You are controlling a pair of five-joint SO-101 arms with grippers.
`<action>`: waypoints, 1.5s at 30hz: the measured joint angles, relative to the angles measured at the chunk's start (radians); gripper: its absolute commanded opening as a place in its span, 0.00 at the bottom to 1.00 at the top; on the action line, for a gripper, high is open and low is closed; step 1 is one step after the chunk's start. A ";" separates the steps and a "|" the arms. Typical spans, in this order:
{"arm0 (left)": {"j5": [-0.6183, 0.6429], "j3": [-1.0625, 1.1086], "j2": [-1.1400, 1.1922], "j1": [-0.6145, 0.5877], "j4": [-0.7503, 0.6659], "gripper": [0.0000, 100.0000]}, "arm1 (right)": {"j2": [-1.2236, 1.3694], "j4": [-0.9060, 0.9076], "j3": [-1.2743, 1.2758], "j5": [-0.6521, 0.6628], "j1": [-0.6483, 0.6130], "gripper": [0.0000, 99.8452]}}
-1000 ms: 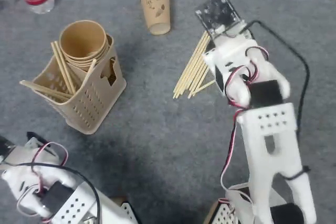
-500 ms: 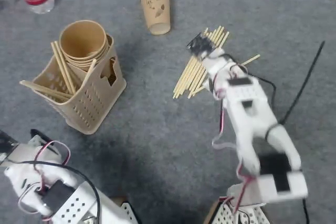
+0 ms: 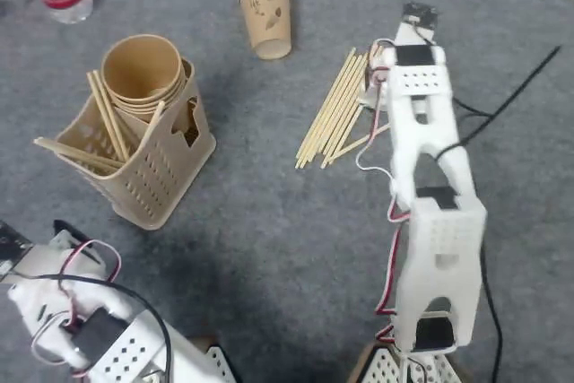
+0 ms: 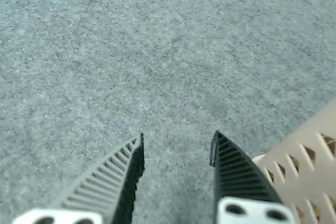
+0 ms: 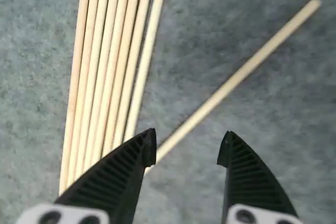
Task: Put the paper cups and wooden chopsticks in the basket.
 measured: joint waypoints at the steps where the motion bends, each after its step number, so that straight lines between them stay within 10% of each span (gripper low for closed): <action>1: 0.000 0.000 0.000 0.000 0.000 0.19 | 0.041 0.017 -0.040 -0.008 -0.006 0.21; 15: 0.000 0.000 0.000 0.000 0.000 0.19 | 0.405 0.288 -0.563 -0.089 0.020 0.20; 25: 0.000 0.000 0.000 0.000 0.000 0.19 | 0.532 0.261 -0.675 0.017 0.071 0.01; 45: 0.000 0.000 0.000 0.000 0.000 0.19 | 0.425 0.385 -0.937 0.413 0.072 0.01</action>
